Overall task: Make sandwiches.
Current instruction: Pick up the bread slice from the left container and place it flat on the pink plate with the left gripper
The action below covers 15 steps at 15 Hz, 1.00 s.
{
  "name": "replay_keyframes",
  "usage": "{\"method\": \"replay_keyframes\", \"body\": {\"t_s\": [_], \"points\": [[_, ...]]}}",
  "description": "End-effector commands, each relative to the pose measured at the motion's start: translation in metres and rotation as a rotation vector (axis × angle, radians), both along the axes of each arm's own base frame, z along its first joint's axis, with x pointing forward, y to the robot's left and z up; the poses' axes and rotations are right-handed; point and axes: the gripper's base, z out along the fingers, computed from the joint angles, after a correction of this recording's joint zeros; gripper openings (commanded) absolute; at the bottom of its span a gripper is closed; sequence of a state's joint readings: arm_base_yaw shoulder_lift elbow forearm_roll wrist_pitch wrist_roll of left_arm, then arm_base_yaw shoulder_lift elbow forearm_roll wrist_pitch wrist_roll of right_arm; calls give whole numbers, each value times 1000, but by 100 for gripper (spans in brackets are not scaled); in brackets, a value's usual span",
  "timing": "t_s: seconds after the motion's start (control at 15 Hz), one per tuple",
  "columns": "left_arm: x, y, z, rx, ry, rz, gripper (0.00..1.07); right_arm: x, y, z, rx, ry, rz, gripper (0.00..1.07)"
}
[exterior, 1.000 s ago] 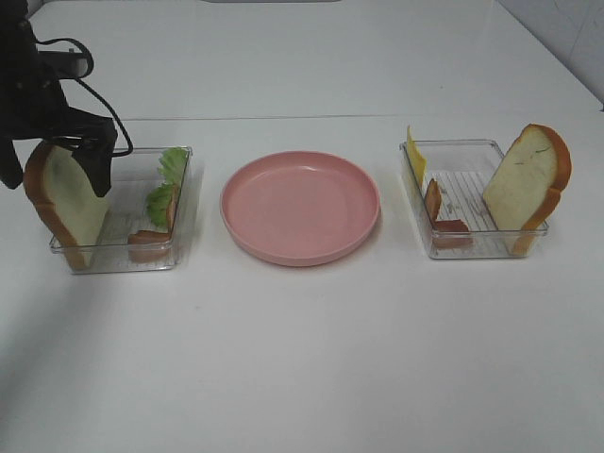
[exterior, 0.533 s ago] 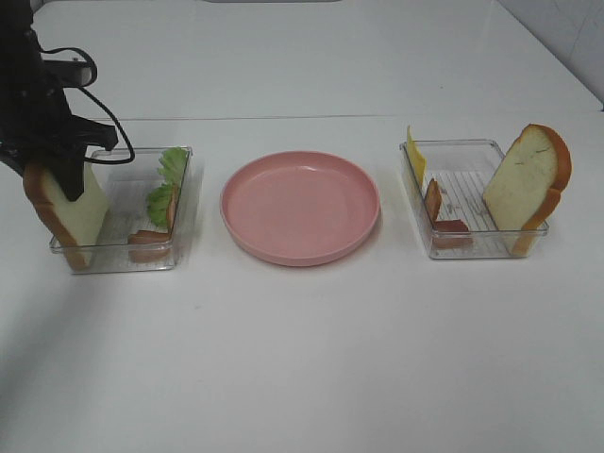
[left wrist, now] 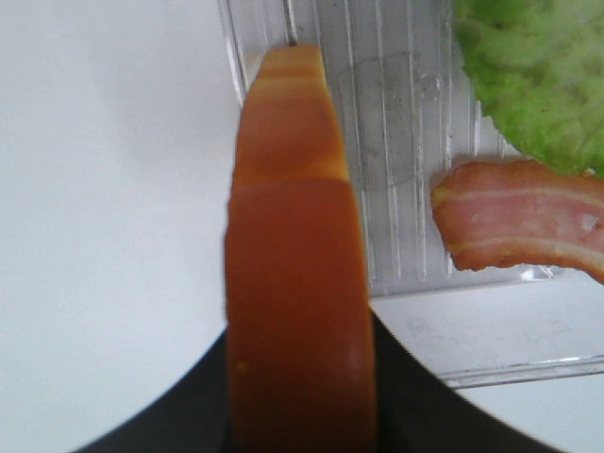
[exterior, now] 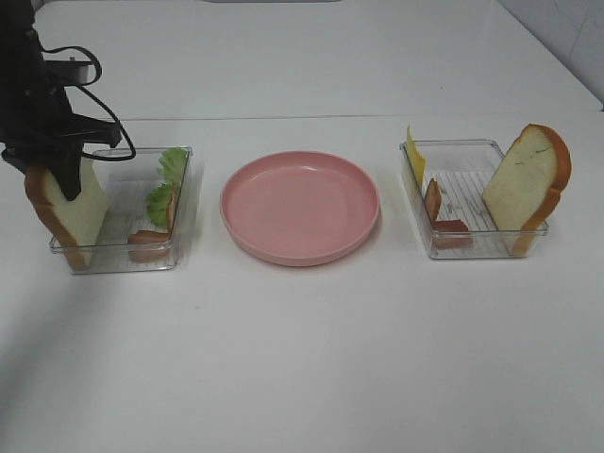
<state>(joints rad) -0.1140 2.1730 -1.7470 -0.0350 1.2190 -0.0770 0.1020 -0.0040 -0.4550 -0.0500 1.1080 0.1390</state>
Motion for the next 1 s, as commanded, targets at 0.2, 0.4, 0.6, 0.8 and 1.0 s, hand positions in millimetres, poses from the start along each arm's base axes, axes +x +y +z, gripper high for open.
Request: {"method": "replay_keyframes", "body": {"t_s": [0.2, 0.4, 0.6, 0.8, 1.0], "points": [[-20, 3, 59, 16, -41, 51, 0, -3, -1, 0, -5, -35, 7, 96], [-36, 3, 105, -23, -152, 79, 0, -3, -1, 0, -5, -35, 7, 96], [-49, -10, 152, -212, -299, 97, 0, -3, -1, 0, -5, -35, 7, 96], [-39, -41, 160, -498, -371, -7, 0, -3, -1, 0, -5, -35, 7, 96], [-21, -94, 119, -627, -276, -97, 0, -3, -1, 0, -5, -35, 7, 96]]}}
